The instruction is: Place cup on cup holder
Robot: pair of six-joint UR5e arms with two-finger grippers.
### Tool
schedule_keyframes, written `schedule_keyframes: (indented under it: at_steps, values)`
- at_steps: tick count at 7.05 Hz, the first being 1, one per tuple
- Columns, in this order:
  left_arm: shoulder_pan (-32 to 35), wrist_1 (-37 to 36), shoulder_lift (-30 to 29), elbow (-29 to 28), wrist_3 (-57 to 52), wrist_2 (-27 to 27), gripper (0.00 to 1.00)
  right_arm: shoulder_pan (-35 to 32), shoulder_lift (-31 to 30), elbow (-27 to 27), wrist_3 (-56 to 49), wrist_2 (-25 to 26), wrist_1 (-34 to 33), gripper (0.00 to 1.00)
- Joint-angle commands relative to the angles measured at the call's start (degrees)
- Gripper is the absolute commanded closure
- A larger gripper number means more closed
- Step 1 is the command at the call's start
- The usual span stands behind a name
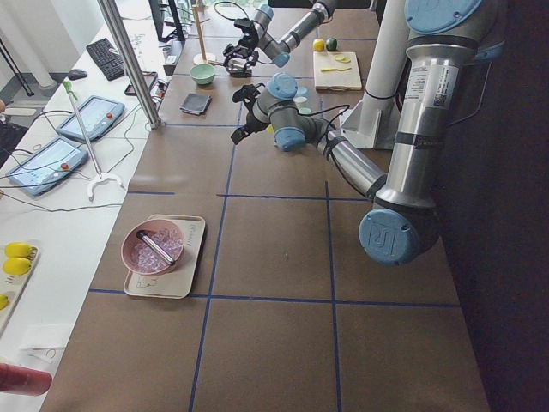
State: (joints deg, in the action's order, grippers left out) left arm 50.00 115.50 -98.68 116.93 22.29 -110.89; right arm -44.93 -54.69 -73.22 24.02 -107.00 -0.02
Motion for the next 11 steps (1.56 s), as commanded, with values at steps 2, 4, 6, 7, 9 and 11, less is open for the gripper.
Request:
schedule_keyframes:
  at_steps: [2,4,6,7,9,11]
  values:
    - [7.01,-26.39,-0.46,1.19,-3.3,-7.41,0.0,-4.89,0.11,-4.2,0.15,-3.81,-25.82,0.0]
    - [11.51,-29.71,0.33,-1.43,-3.22,-7.41,0.0,-6.74,0.02,-9.02,-0.11,-4.7,-45.48,0.0]
    - [18.69,-31.47,0.42,-8.69,-3.39,-17.97,0.0,-7.44,-0.24,-14.03,-0.12,-7.24,-65.61,0.0]
    - [22.39,-31.39,0.42,-13.7,-3.31,-22.05,0.0,-7.88,-0.33,-15.97,-0.29,-7.69,-74.94,0.0]
    - [28.89,-30.43,1.29,-20.22,-3.47,-22.26,0.0,-9.38,-0.42,-16.78,-0.56,-9.1,-89.65,0.0]
    - [33.56,-25.87,5.75,-21.83,-3.39,-22.35,0.0,-12.35,-0.68,-16.87,-4.3,-15.92,-98.11,0.0]
